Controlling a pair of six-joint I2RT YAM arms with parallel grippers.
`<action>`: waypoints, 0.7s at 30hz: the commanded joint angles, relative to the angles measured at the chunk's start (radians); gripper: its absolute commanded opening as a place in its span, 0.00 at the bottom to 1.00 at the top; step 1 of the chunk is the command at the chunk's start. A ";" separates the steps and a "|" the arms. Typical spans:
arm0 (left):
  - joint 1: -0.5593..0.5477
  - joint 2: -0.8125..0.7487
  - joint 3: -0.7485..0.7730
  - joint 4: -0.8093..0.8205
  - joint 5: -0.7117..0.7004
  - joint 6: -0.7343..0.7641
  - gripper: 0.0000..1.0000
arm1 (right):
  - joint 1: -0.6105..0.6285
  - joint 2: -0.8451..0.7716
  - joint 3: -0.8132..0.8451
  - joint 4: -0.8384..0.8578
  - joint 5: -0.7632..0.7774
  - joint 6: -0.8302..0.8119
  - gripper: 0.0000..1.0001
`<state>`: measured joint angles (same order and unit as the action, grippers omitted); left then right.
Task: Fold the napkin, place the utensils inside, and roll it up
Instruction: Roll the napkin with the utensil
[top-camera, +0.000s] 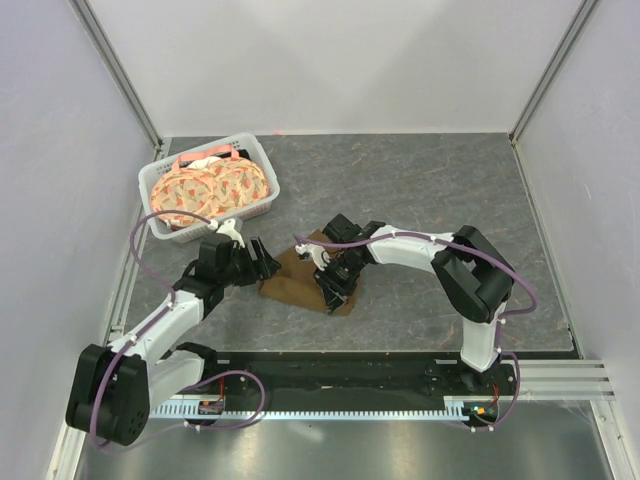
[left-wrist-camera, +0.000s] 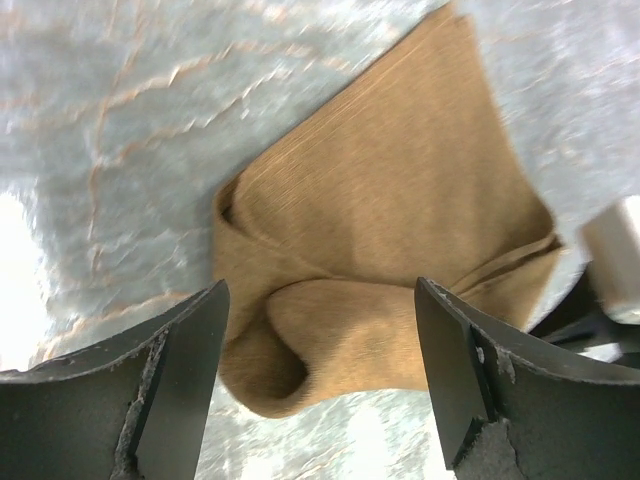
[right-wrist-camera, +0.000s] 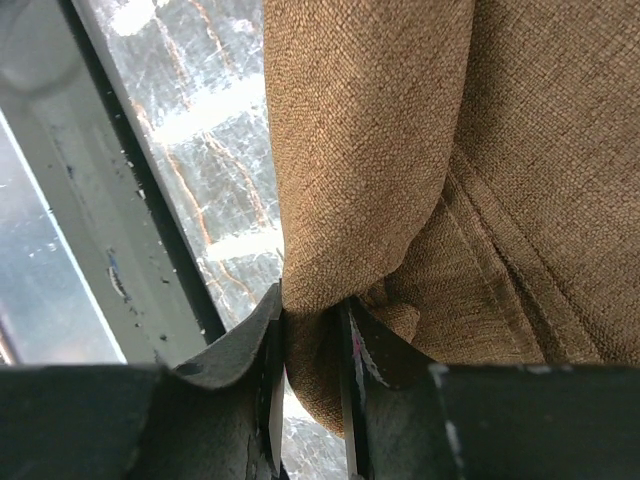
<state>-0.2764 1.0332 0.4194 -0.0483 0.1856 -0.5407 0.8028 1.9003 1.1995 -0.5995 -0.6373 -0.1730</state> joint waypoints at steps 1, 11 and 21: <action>0.002 0.034 -0.021 -0.019 -0.017 -0.011 0.82 | 0.004 0.091 -0.043 -0.086 0.059 -0.043 0.19; 0.003 -0.004 -0.076 0.008 -0.006 -0.041 0.82 | -0.019 0.112 -0.034 -0.095 0.033 -0.051 0.18; 0.013 -0.022 -0.105 0.036 0.031 -0.070 0.82 | -0.050 0.174 -0.006 -0.117 -0.018 -0.069 0.17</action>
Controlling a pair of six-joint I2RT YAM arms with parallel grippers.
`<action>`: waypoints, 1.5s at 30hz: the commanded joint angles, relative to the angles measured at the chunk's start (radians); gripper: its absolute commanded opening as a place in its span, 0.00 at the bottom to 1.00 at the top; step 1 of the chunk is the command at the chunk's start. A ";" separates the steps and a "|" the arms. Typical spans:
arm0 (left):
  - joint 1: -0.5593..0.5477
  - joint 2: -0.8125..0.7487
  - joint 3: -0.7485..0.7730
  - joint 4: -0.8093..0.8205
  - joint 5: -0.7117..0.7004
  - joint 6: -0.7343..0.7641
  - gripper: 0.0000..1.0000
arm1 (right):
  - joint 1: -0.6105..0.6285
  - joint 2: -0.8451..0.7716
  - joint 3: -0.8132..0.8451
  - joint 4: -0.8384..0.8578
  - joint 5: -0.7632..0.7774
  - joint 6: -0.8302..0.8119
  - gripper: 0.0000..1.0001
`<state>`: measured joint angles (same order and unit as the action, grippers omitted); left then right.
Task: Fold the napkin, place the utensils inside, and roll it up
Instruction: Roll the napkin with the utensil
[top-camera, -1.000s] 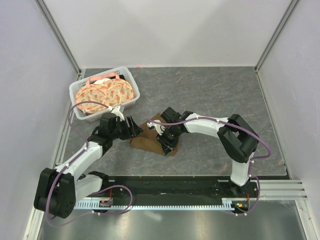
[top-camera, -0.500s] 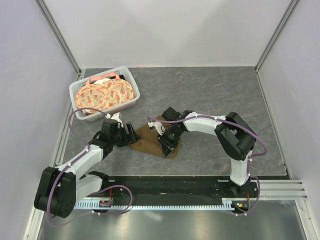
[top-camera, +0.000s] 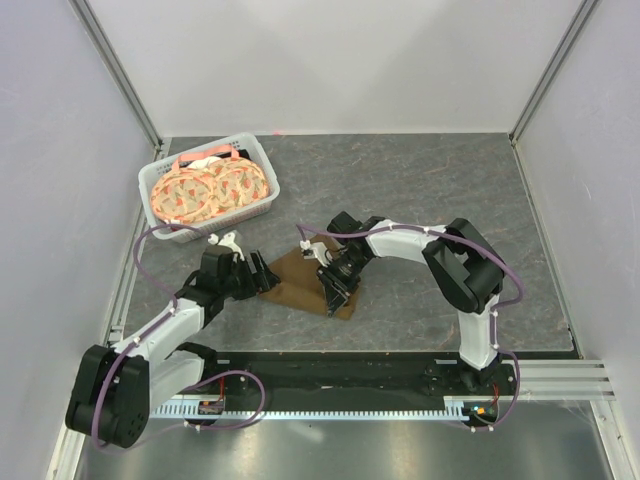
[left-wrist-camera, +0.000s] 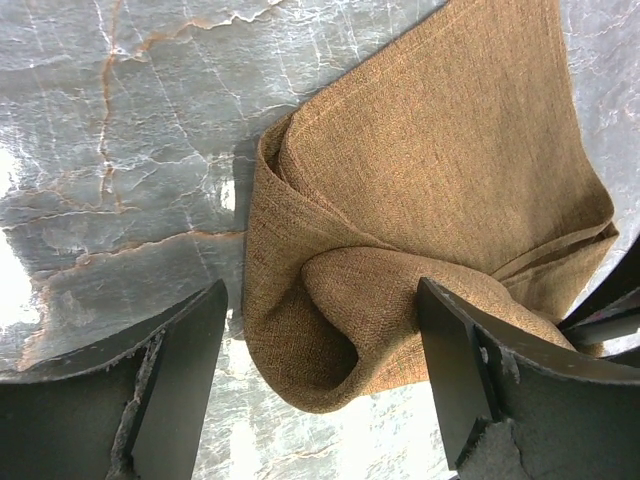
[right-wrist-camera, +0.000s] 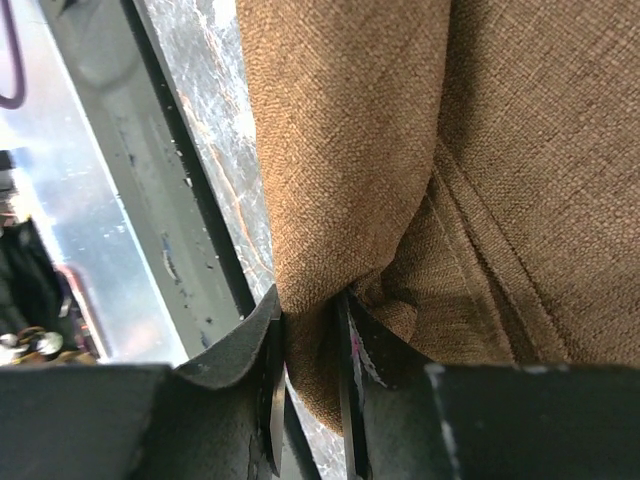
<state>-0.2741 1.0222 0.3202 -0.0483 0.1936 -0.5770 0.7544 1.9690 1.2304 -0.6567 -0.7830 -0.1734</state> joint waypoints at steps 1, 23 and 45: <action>0.012 -0.005 -0.007 0.045 0.033 -0.035 0.82 | -0.006 0.110 -0.035 -0.061 0.126 -0.069 0.17; 0.018 0.041 0.028 0.030 0.044 -0.004 0.83 | -0.078 0.226 0.034 -0.086 0.070 -0.078 0.16; 0.018 0.252 0.114 -0.051 0.055 0.008 0.11 | -0.079 0.051 0.079 -0.116 0.086 -0.020 0.54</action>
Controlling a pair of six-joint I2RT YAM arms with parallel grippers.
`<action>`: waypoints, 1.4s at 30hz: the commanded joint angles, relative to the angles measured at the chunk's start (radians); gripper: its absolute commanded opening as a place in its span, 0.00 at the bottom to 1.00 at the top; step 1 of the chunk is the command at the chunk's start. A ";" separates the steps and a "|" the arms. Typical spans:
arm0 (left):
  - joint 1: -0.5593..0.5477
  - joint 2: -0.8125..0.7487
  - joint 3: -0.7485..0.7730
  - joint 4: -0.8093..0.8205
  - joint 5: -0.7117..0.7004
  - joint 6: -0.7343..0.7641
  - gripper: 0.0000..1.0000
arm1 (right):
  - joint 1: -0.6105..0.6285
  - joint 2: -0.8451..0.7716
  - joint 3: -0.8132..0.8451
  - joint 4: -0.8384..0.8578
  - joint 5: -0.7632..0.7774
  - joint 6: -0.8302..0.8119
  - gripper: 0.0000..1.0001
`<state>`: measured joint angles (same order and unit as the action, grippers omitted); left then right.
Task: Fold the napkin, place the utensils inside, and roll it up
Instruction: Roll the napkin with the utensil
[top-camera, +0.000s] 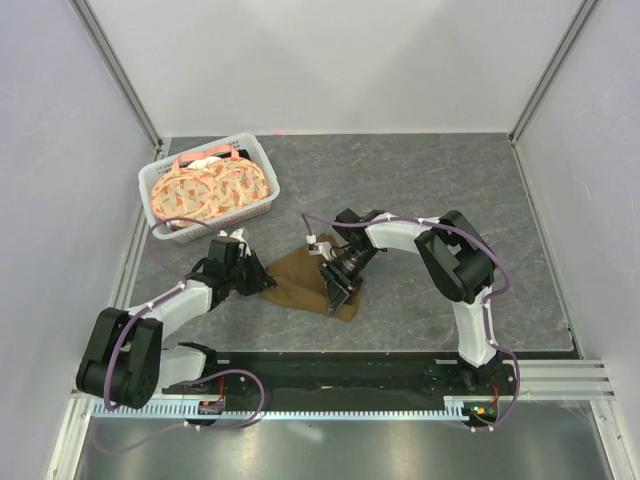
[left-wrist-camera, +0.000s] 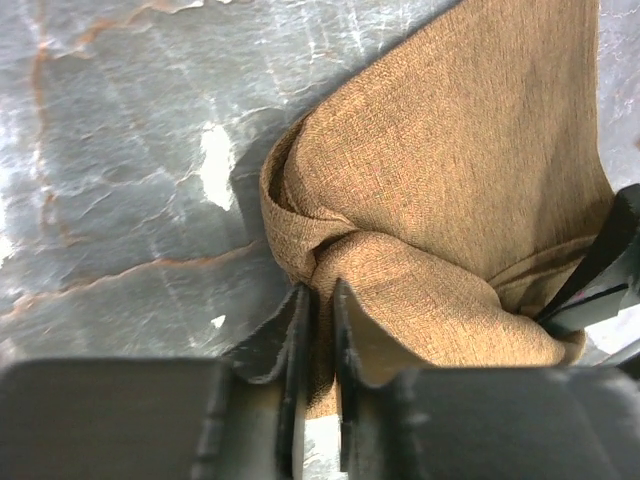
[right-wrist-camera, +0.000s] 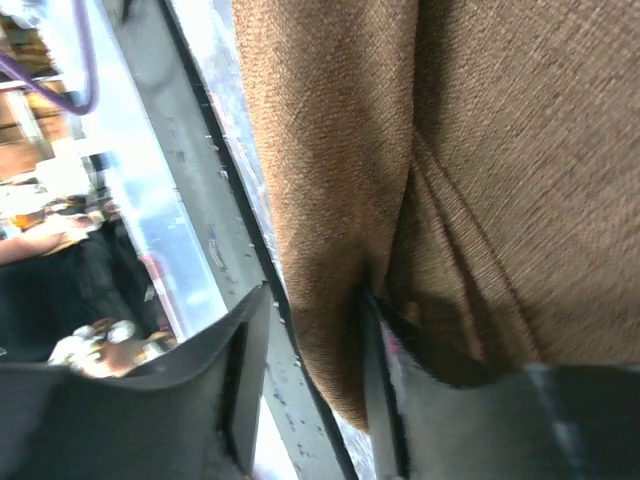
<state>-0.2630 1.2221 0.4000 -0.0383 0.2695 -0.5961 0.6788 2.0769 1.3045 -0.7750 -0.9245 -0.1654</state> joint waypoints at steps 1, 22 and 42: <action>0.007 0.060 0.045 -0.080 -0.019 0.030 0.09 | -0.005 -0.073 0.013 -0.007 0.236 -0.017 0.57; 0.011 0.182 0.189 -0.242 0.022 0.041 0.02 | 0.496 -0.517 -0.339 0.681 1.236 -0.028 0.72; 0.013 0.215 0.212 -0.252 0.057 0.058 0.02 | 0.486 -0.282 -0.280 0.778 1.132 -0.117 0.69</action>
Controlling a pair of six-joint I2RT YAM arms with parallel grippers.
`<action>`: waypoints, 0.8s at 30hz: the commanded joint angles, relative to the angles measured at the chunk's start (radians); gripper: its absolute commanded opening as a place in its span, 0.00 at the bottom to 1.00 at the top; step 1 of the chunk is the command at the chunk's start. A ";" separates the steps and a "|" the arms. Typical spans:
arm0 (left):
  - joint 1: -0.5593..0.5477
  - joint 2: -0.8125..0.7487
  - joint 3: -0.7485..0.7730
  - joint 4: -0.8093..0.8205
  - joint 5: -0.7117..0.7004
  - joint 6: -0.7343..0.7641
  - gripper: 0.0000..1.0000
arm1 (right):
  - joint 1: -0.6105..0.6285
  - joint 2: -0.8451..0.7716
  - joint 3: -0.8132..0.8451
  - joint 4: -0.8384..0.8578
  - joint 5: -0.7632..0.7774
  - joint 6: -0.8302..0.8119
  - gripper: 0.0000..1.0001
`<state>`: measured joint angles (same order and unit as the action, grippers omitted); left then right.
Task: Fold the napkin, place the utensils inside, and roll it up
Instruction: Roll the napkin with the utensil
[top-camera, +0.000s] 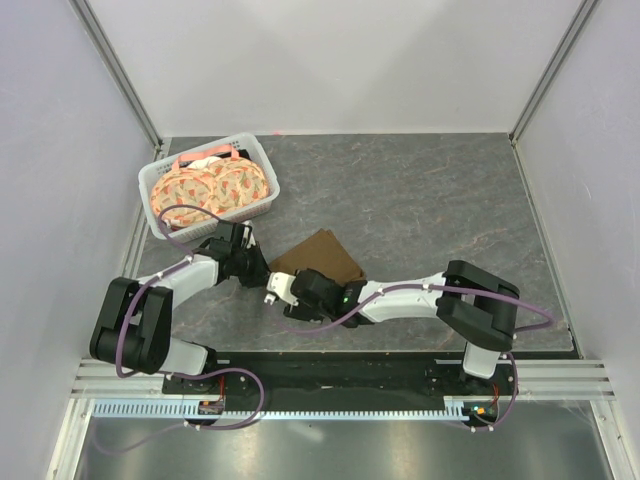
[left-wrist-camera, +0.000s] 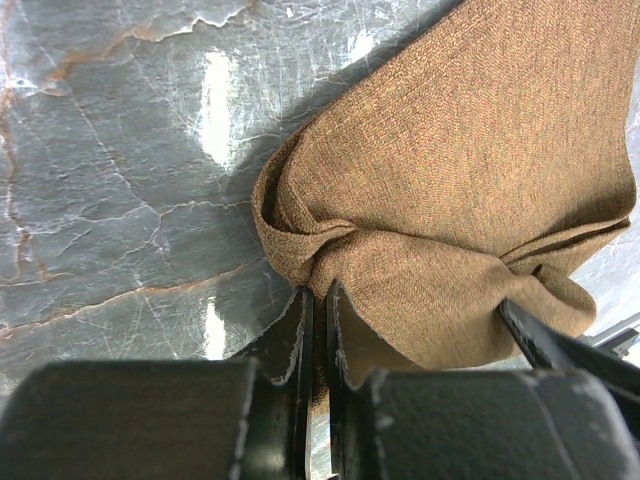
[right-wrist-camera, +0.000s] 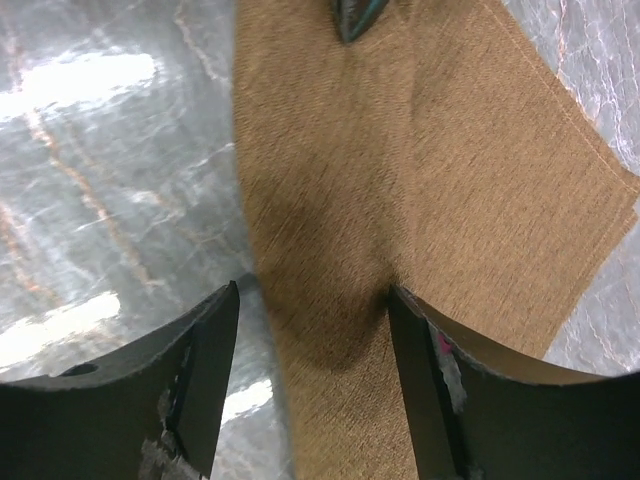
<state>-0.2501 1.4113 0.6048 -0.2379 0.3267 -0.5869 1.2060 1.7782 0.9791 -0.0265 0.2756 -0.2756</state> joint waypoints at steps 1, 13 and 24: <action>0.000 0.026 0.009 -0.051 0.002 0.050 0.02 | -0.051 0.018 0.053 0.030 -0.090 -0.007 0.68; 0.000 -0.020 0.012 0.035 0.069 0.067 0.13 | -0.155 0.145 0.171 -0.239 -0.383 0.013 0.56; 0.006 -0.265 -0.057 0.005 -0.172 -0.004 0.79 | -0.223 0.194 0.217 -0.458 -0.591 0.102 0.34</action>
<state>-0.2481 1.2552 0.5835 -0.2375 0.2592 -0.5610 0.9977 1.9064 1.2072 -0.2794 -0.1265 -0.2462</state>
